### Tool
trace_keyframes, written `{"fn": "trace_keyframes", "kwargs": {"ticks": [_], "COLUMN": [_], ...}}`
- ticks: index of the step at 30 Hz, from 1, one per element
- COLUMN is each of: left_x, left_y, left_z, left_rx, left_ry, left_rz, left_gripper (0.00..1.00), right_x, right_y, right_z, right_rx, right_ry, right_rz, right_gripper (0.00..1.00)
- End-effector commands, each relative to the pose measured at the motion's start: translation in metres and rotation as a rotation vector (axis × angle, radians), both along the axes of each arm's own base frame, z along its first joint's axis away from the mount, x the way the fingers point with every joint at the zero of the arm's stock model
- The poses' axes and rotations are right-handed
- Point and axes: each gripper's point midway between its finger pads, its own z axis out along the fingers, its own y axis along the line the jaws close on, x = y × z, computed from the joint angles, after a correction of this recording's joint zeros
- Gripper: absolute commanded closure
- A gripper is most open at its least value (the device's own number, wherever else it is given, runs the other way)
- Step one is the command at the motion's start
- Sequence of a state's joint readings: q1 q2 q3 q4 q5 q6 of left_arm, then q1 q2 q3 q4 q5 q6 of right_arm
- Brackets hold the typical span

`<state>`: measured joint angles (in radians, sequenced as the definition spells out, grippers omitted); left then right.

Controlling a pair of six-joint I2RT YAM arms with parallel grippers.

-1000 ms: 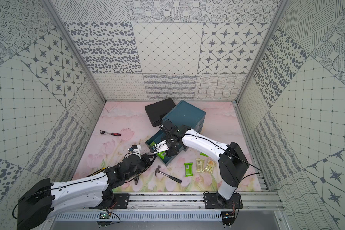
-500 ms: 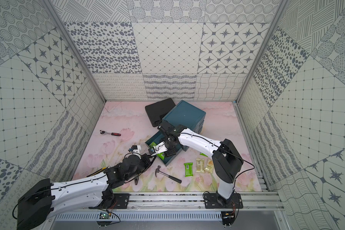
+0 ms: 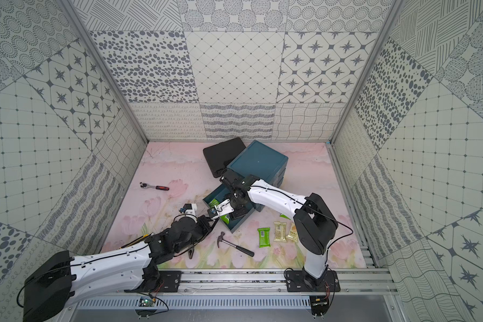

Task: Take the cookies out of the drawer
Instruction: Pick up the cookie from the drawer.

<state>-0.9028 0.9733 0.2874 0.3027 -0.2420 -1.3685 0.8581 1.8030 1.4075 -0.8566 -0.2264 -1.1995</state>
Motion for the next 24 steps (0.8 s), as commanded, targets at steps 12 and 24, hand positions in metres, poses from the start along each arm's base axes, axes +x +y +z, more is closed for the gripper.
{"fn": "trace_keyframes", "kwargs": {"ticks": [12, 24], "left_x": [0.004, 0.004], "left_y": [0.01, 0.011], "left_z": [-0.001, -0.001], "left_rx": [0.022, 0.026], "left_ry": [-0.012, -0.014], "left_rz": [0.051, 0.051], "left_gripper": [1.0, 1.0], "right_x": [0.001, 0.006], "right_y": [0.006, -0.001], "right_z": [-0.003, 0.026], "right_rx": [0.013, 0.089], "right_ry": [-0.018, -0.163], "right_rz": [0.034, 0.038], "right_gripper": [0.54, 0.62]}}
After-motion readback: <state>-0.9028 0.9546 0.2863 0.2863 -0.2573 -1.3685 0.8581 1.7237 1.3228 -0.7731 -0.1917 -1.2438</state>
